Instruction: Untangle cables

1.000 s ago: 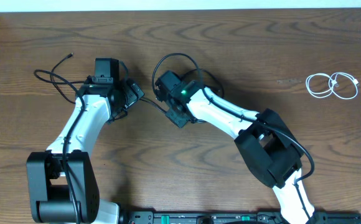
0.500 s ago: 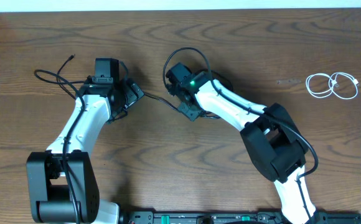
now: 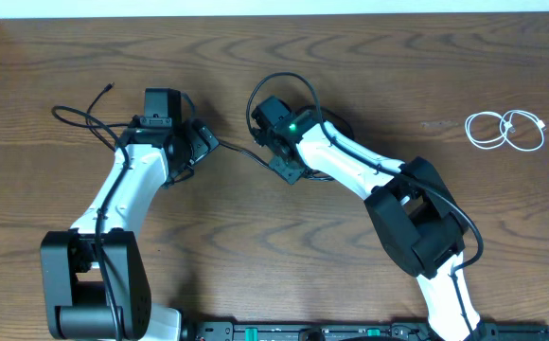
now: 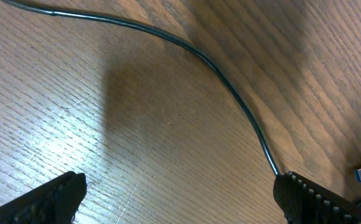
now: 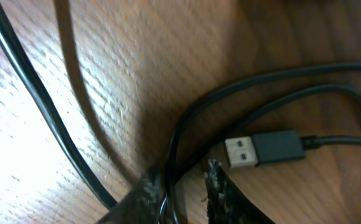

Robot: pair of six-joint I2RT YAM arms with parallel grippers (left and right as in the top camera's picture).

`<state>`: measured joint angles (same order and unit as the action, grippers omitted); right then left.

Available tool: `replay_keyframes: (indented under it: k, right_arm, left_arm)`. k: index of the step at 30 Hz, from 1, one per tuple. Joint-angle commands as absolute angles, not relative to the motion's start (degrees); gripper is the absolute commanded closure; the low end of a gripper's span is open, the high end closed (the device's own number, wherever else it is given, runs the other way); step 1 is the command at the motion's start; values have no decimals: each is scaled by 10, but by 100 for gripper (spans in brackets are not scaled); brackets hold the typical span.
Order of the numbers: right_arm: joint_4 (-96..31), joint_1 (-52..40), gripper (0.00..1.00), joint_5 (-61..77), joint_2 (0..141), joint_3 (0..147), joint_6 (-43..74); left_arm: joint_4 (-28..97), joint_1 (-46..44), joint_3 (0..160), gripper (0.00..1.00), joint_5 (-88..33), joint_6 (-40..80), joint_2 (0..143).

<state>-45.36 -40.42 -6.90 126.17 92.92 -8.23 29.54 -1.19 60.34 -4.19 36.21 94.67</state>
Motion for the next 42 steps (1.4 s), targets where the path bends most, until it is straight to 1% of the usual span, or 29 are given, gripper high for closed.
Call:
replay_keyframes:
  k: [1, 4, 7, 10, 11, 12, 15, 21, 24, 28, 35, 39, 42]
  right_arm:
    - [-452, -400, 84, -65, 1267, 907, -88]
    - [-453, -399, 92, -65, 1267, 902, -88]
    - [-455, -399, 97, -65, 1267, 902, -88]
    - [-456, -399, 94, -65, 1267, 902, -88]
    - [-456, -399, 95, -65, 1267, 902, -88]
    - [-455, -399, 99, -65, 1267, 903, -88]
    - [-441, -398, 99, -65, 1266, 906, -88]
    - [-440, -378, 99, -43, 1230, 965, -88]
    - [-441, -358, 99, 6, 1203, 998, -89]
    - [-442, -331, 99, 103, 1175, 1023, -89]
    - [-448, -271, 99, 285, 1157, 1024, -88]
    - [-450, -239, 99, 359, 1160, 1024, -62]
    - [-445, -209, 99, 447, 1161, 1023, -56]
  left_arm:
    - [296, -11, 599, 0, -38, 363, 943]
    - [296, -11, 599, 0, -38, 363, 943]
    - [296, -11, 599, 0, -38, 363, 943]
    - [296, -11, 599, 0, -38, 363, 943]
    - [296, -11, 599, 0, -39, 363, 943]
    - [296, -11, 599, 0, -39, 363, 943]
    - [296, -11, 599, 0, -38, 363, 943]
    - [296, -11, 599, 0, -38, 363, 943]
    - [296, -11, 599, 0, -38, 363, 943]
    - [296, -11, 599, 0, -38, 363, 943]
    - [296, -11, 599, 0, -38, 363, 943]
    - [296, -11, 599, 0, -38, 363, 943]
    - [296, -11, 599, 0, -39, 363, 943]
